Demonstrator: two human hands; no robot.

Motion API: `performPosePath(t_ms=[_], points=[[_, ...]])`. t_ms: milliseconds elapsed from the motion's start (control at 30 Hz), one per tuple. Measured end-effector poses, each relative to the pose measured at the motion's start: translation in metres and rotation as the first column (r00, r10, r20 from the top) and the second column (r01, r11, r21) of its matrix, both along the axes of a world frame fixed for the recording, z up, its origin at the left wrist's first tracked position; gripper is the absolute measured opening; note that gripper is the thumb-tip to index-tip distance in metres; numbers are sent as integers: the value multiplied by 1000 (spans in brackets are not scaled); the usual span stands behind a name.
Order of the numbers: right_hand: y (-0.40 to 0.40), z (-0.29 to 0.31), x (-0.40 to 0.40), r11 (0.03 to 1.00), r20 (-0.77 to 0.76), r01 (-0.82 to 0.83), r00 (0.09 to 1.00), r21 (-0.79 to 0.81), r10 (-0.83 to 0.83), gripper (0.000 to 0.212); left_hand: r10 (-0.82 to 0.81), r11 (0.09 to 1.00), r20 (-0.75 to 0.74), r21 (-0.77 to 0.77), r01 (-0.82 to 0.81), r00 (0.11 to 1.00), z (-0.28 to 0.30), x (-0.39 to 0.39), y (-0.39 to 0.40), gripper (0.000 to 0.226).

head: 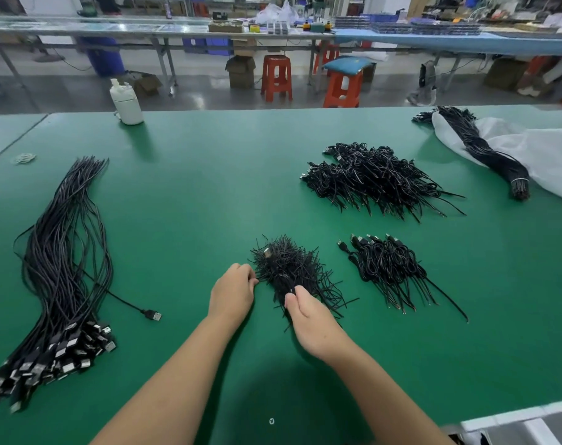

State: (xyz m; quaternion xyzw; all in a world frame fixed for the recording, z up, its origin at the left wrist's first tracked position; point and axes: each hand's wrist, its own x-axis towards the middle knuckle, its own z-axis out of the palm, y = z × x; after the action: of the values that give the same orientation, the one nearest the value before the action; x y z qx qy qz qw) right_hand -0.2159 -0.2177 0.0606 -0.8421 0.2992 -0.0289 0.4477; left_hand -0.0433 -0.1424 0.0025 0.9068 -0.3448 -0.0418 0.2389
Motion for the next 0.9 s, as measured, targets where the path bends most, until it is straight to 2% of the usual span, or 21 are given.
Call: performPosePath(t_ms=[233,367,467,567,633,733,833,900], points=[[-4,-2,0,999,-41,-33,999,39,34,34,73,996,45,-59,-70,996,4,0,37,13],[-7,-5,2,990,31,-1,1000,140,-3,36,107,986,20,-130,-104,994,11,-10,60,17],[-7,-8,3,972,78,-45,997,229,28,36,111,968,-16,-224,-112,994,20,-21,65,15],[0,-7,6,922,137,-117,988,370,70,25,14,953,35,-304,-3,999,32,-33,61,9],[4,-6,9,873,171,-122,984,472,45,26,-78,936,138,-330,120,987,39,-40,60,6],[4,-4,11,802,204,-103,979,588,-23,31,-209,903,385,-278,328,899,45,-43,61,5],[1,1,11,757,248,-88,963,647,-101,24,-295,864,613,-156,478,733,47,-40,62,12],[-2,2,11,748,244,-74,962,660,-120,22,-327,844,700,-86,530,635,51,-40,62,18]])
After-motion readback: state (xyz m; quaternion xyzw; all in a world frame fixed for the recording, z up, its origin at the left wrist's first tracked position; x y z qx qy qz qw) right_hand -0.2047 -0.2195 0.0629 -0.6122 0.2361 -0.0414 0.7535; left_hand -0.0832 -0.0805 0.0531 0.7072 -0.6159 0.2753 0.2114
